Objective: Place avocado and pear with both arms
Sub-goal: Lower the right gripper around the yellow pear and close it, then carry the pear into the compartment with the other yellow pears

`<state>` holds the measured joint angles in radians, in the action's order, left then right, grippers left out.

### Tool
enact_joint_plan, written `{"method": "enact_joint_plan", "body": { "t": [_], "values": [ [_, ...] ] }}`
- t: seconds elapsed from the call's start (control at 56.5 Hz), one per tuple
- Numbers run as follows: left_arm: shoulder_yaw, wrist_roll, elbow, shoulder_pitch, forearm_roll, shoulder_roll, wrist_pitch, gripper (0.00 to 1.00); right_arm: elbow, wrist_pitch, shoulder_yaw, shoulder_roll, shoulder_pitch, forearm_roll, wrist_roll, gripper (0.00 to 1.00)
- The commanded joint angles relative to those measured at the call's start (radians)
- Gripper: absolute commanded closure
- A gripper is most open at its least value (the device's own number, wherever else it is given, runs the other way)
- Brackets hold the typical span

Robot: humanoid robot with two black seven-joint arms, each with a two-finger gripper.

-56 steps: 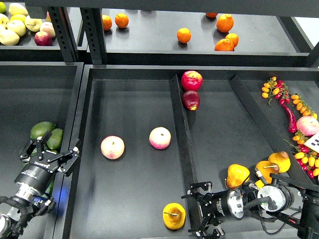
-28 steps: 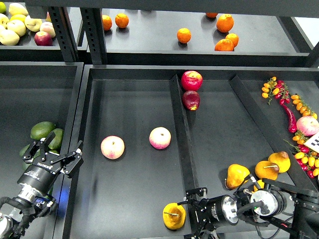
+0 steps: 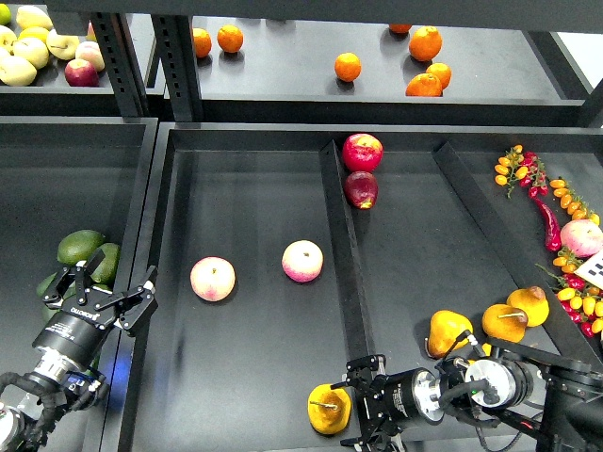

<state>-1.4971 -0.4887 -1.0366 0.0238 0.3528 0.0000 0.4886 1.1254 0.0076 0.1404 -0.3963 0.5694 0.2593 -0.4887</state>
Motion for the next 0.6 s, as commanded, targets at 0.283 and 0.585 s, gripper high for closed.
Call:
{"method": "enact_joint_plan", "body": {
  "t": [0.283,0.585],
  "values": [
    [0.000,0.000,-0.003,0.008,0.000,0.000,0.000,0.01,-0.022,-0.001,0.015,0.028,-0.008,0.003,0.000,0.47],
    [0.001,0.000,0.001,0.008,0.002,0.000,0.000,0.01,-0.022,0.005,0.018,0.030,-0.026,0.003,0.000,0.75]
  ]
}}
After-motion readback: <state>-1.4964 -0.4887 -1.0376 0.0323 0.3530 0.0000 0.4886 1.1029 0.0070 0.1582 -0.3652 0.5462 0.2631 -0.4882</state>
